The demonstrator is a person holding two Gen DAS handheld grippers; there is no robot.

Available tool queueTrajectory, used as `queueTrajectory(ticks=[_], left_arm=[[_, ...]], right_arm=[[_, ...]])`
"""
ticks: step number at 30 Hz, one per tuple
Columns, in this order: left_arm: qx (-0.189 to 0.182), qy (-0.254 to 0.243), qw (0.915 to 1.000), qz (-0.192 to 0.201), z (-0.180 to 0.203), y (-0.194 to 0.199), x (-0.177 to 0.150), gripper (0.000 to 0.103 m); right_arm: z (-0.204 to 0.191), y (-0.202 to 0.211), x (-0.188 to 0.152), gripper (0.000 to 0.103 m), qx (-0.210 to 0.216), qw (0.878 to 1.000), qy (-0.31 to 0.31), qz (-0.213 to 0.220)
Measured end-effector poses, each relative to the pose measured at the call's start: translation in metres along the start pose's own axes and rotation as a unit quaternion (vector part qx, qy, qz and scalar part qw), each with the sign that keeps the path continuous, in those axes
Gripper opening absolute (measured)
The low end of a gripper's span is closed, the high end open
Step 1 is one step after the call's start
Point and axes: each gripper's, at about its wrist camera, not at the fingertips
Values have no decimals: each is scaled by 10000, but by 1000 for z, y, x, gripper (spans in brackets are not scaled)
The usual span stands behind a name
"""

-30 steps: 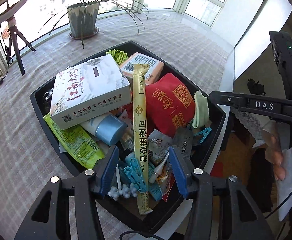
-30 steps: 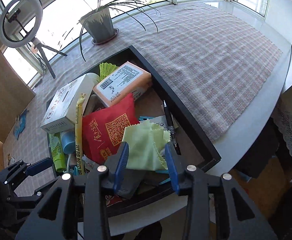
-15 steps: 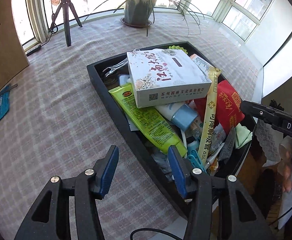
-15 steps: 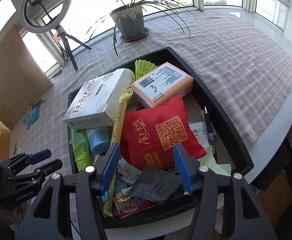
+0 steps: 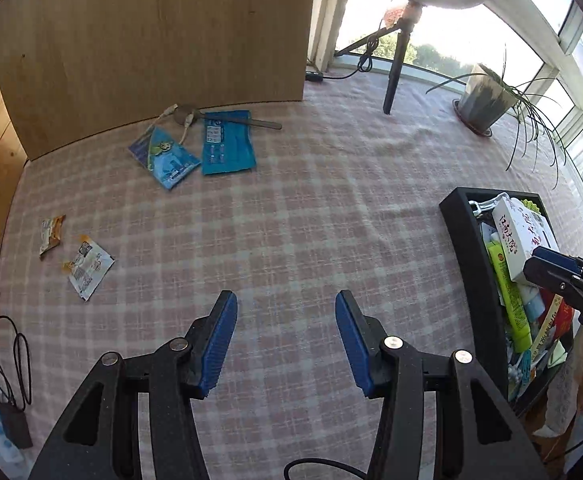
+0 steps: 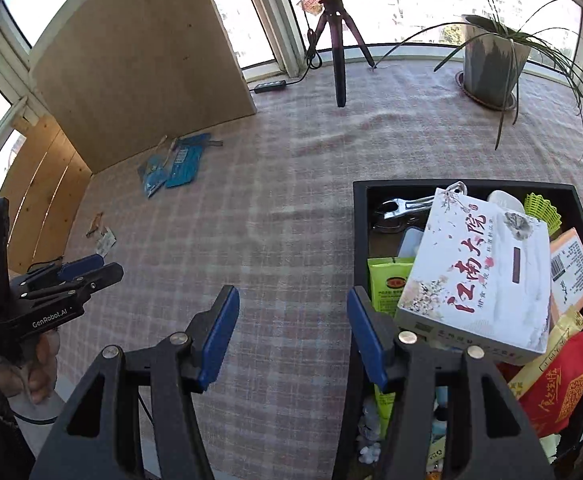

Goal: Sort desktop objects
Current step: 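Move both grippers from the tray back over the table, then close the left gripper on one snack packet while the right approaches the other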

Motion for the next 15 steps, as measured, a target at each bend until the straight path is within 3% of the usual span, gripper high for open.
queueTrajectory(ticks=[4, 15], left_arm=[[295, 360, 9989, 87, -70, 20, 14, 50], [775, 1320, 9882, 29, -226, 27, 38, 50]], right_arm=[[-74, -8, 28, 64, 185, 9979, 624, 42], [-244, -51, 67, 66, 384, 9780, 2043, -191]])
Point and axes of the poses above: each gripper's, at about its wrist camera, not at the fingertips, and y roughly against the way its jaws point, z to its right, x to its top, and after that the axes turned 12 degrees about -x, right-handed
